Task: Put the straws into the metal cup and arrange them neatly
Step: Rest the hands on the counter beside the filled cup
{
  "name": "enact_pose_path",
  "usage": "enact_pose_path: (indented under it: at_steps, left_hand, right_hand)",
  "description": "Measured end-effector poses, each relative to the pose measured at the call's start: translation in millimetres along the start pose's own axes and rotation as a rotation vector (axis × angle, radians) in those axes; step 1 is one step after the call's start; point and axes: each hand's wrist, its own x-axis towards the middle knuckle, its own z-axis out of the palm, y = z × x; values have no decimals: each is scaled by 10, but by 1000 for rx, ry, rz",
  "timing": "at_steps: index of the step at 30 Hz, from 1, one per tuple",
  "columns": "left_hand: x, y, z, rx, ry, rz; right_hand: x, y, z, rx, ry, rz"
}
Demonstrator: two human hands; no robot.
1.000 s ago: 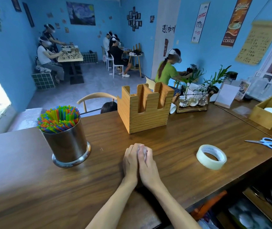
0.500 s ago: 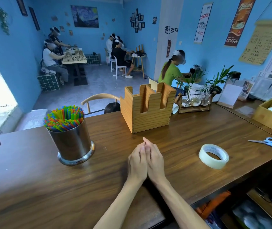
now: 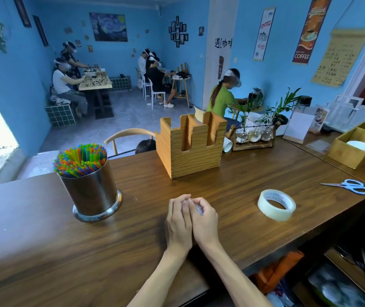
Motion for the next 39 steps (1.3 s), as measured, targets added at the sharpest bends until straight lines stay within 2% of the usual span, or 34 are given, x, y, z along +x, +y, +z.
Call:
enact_pose_path:
  at_steps: [4,7,10,13,20,24,26,29,34,39]
  left_hand:
    - [-36,151,109,-18,-39,-153]
    - [-133,395,185,-114,-81,-228]
    - [-292,589,278,-139,-137,-221]
    - [-393,635,372,-82,-257,-121]
    - [-658,765,519,-158,-630,-11]
    - [-1004,852,635,-250,-889,111]
    - [-1238,894,711,-266,-986,111]
    - [-1580,883,822,-279,-1088,8]
    - [-2039,760,1138,-252,-1196,-84]
    - [-2534,627,1550,-67,-1263,-47]
  right_hand:
    - [-184,-18,-213,-25,-27,-64]
    - [-301,10,-446,-88,29,-139]
    - [-388,18,-630,-107,116,-143]
    - [-405,4,-820,-157,211,-134]
    - [-673,41,-1405,-45,441,64]
    - [-1019,198,-1799,-66,572,149]
    - [-1247,288,-1946,-11,615,224]
    - [-1614,471,-2115,17,604,291]
    - [-2052,817,-2440,-175,562,427]
    - [-2259,1316,-2738,-349,538,513]
